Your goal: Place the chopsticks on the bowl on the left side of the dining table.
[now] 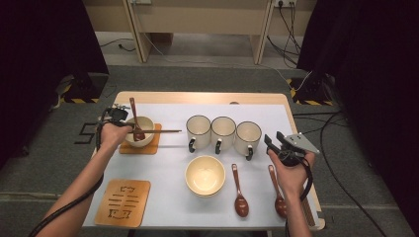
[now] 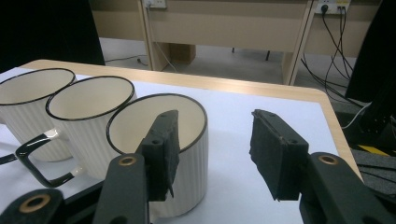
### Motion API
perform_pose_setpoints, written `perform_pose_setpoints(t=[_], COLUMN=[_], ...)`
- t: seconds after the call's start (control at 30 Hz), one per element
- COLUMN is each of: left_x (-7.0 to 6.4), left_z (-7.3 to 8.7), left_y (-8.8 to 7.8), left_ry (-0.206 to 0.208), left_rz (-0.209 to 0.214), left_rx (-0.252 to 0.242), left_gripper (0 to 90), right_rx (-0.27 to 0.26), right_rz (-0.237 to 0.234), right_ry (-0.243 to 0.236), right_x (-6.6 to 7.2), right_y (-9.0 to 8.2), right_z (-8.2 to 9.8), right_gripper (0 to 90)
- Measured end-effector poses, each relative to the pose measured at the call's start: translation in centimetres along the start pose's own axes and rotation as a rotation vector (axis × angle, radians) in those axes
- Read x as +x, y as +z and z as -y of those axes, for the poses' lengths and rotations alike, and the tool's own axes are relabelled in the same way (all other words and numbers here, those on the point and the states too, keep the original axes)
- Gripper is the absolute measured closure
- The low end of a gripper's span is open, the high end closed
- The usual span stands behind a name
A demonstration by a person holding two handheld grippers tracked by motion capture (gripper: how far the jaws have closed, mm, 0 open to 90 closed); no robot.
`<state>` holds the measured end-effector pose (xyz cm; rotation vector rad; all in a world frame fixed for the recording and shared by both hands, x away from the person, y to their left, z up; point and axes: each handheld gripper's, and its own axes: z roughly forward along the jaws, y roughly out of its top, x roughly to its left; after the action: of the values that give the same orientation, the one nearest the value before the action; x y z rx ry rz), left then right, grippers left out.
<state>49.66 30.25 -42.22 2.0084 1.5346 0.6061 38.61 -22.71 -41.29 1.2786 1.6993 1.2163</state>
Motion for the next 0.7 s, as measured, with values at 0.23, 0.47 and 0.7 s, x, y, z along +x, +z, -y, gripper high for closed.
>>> perform_pose_setpoints(t=[0.23,0.47,0.7], left_x=[0.8,3.7,6.9], left_z=[-0.1,1.2,3.8], left_y=[-1.6,-4.5,-5.1], left_ry=[-0.025,-0.064,-0.096], left_rz=[-0.009,-0.073,-0.147], left_rx=[-0.084,-0.156,-0.101], left_gripper=[88.7,88.6,88.7], right_rx=[-0.001,-0.004,0.001], right_rz=[0.003,0.005,0.006], right_ry=[0.006,0.006,0.004], right_x=[-0.1,-0.2,0.0], right_y=[-0.2,-0.3,-0.4], right_z=[-0.1,-0.1,-0.2], right_gripper=[52.2,52.2,52.2])
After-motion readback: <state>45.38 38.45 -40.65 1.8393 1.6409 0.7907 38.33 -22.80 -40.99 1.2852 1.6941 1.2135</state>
